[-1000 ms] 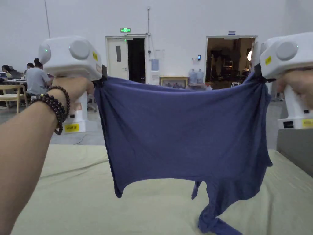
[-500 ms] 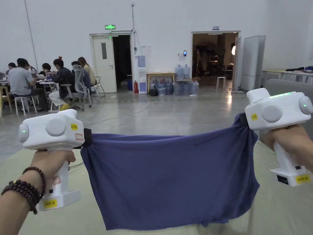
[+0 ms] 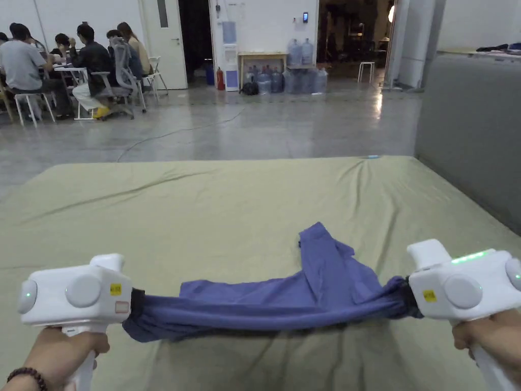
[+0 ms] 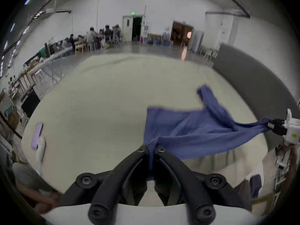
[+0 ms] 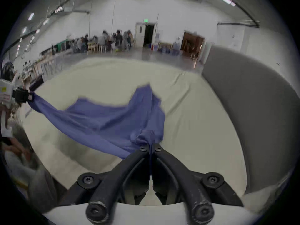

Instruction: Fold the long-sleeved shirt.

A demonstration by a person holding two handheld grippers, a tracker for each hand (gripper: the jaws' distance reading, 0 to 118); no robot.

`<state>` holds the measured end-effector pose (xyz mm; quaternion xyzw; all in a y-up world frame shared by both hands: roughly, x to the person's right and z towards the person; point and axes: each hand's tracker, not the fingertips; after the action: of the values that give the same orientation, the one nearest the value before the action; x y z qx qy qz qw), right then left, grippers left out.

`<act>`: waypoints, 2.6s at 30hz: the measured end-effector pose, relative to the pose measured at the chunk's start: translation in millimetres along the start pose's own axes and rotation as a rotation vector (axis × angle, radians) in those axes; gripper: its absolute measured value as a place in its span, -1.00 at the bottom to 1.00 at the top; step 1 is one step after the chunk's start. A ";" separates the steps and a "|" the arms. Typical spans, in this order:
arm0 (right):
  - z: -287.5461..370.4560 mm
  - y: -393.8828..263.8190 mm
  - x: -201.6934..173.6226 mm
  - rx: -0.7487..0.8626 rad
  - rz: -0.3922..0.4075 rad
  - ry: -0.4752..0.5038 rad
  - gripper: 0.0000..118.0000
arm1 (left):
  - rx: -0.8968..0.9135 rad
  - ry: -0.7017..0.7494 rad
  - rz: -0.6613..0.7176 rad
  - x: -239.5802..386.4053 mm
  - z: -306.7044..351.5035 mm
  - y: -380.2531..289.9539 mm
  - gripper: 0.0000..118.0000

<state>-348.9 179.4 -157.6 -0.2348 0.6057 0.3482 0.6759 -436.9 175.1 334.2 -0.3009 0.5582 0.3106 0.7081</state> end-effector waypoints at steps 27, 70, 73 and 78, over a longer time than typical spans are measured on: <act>38.0 -91.2 -9.8 -0.131 -0.053 0.051 0.75 | -0.152 -0.092 -0.091 0.5 9.3 -66.3 0.89; -430.9 289.1 -24.9 -0.200 -0.220 -0.028 -0.75 | -0.171 -0.097 0.013 17.6 -180.9 32.8 -1.00; -394.9 272.6 -21.3 -0.183 -0.135 0.004 -0.94 | -0.158 -0.104 0.007 26.4 -174.4 35.8 -1.00; -298.4 234.2 -11.8 -0.068 -0.143 0.067 -0.93 | -0.110 -0.148 -0.033 41.2 -148.5 39.4 -1.00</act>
<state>-721.6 108.2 -168.1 -0.3117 0.5973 0.3114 0.6701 -549.6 89.2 261.7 -0.3247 0.4814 0.3507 0.7347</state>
